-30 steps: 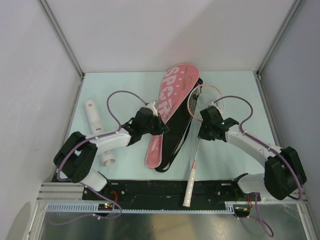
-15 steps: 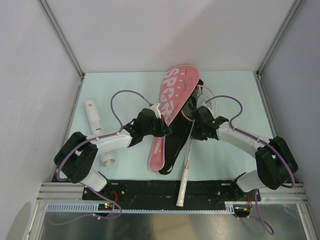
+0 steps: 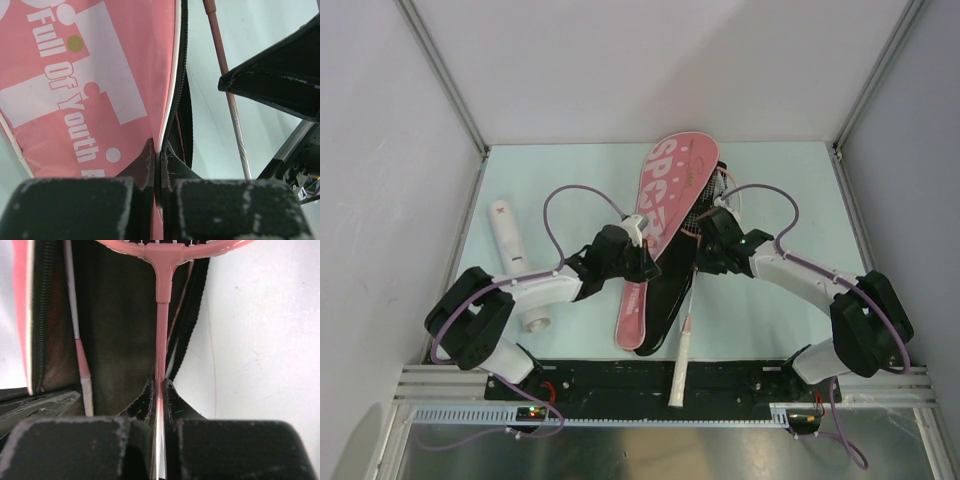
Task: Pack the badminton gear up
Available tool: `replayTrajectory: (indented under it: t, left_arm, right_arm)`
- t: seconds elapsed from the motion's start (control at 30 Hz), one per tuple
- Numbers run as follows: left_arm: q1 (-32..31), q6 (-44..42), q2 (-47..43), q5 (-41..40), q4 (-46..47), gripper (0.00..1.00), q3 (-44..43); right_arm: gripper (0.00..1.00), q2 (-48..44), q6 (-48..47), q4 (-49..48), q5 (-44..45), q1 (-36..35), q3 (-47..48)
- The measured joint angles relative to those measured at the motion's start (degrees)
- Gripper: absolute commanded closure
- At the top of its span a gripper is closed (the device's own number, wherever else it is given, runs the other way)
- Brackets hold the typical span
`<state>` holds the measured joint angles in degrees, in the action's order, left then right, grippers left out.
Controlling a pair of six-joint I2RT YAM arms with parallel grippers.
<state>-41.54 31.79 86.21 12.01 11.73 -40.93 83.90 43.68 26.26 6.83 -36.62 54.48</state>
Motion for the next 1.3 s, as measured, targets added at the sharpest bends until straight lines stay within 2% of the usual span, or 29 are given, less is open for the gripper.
replayTrajectory:
  t: [0.47,0.87,1.1,1.3]
  left_arm:
    - [-0.46,-2.91,-2.89,-0.13,1.92,1.00,2.58]
    - [-1.29,-4.39,-2.97,0.66,0.52,1.00,2.78]
    - [-1.33,-5.38,-5.09,1.57,-0.70,1.00,3.67]
    - [-1.62,-5.38,-7.13,2.54,-1.05,1.00,5.51]
  right_arm:
    - [1.00,6.54,-1.95,-1.81,-6.10,0.87,6.12]
    - [1.00,8.83,-5.25,-1.81,-2.54,-4.92,7.06]
    - [1.00,8.83,-6.19,-1.70,-2.69,-4.24,7.06]
    - [1.00,9.64,-5.57,-6.32,-6.10,-1.46,7.23]
